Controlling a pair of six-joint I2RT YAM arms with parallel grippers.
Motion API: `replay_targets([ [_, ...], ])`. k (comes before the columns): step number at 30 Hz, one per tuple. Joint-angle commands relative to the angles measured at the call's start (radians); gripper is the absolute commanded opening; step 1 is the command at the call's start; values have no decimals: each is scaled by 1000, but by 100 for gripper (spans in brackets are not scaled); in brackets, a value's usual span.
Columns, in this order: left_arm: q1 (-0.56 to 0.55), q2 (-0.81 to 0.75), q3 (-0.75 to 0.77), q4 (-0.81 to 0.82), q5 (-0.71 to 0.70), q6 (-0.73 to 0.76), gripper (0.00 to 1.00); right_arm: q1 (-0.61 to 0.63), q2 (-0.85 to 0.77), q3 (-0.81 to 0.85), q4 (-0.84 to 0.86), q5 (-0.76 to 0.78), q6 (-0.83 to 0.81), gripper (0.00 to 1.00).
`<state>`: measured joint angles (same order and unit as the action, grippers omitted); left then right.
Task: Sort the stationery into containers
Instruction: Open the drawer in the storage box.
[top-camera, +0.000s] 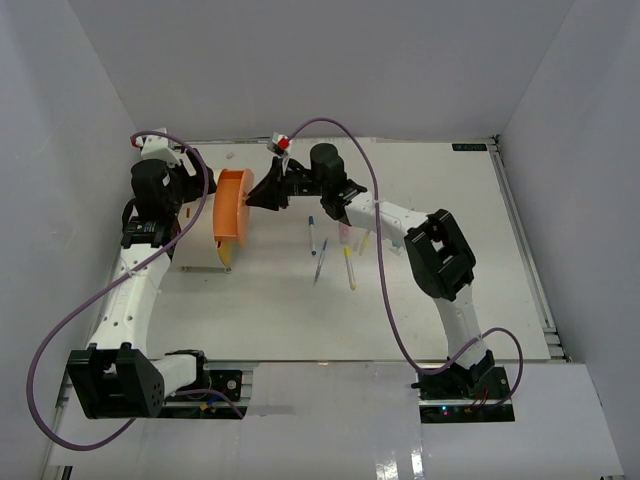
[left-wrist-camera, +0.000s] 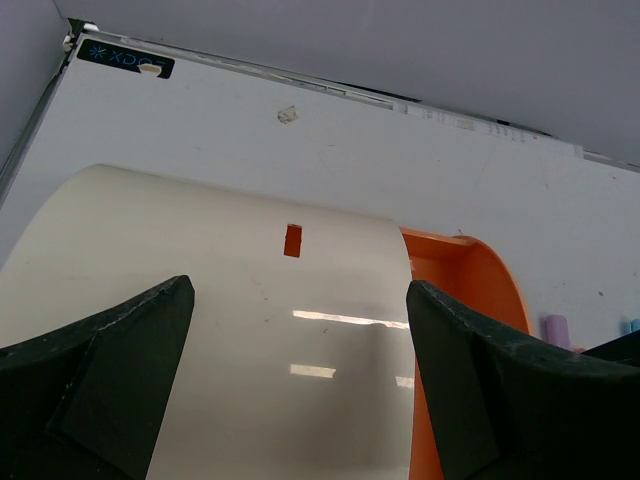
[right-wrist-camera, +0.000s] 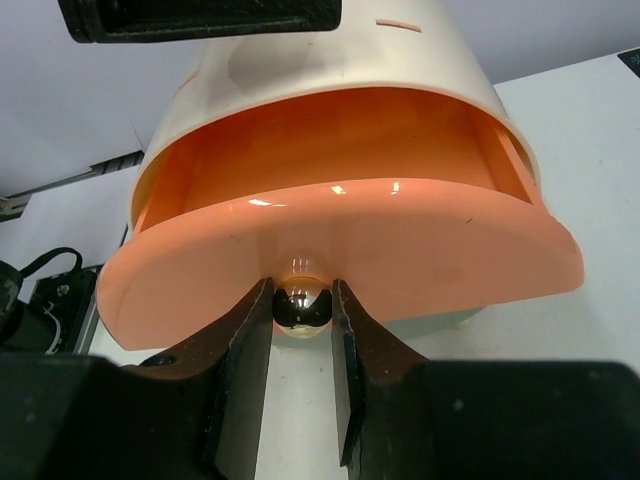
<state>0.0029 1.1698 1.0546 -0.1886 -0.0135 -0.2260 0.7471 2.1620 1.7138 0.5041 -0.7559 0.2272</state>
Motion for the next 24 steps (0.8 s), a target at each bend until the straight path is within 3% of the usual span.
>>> replay_targets([
  [1, -4, -10, -33, -92, 29, -21, 98, -18, -79, -43, 21, -17, -5, 8],
  [14, -4, -18, -34, -92, 32, -19, 98, -46, -146, -148, 7, -17, -31, 8],
  [17, -4, -18, -33, -92, 37, -19, 98, -45, -149, -141, -12, -17, -43, 19],
  [18, -4, -18, -33, -92, 38, -18, 98, -46, -151, -141, -24, -16, -46, 32],
  [21, -4, -19, -27, -95, 41, -18, 98, -49, -165, -146, -44, -7, -60, 57],
  [24, -4, -19, -13, -101, 47, -16, 98, -58, -194, -166, -56, 9, -72, 74],
])
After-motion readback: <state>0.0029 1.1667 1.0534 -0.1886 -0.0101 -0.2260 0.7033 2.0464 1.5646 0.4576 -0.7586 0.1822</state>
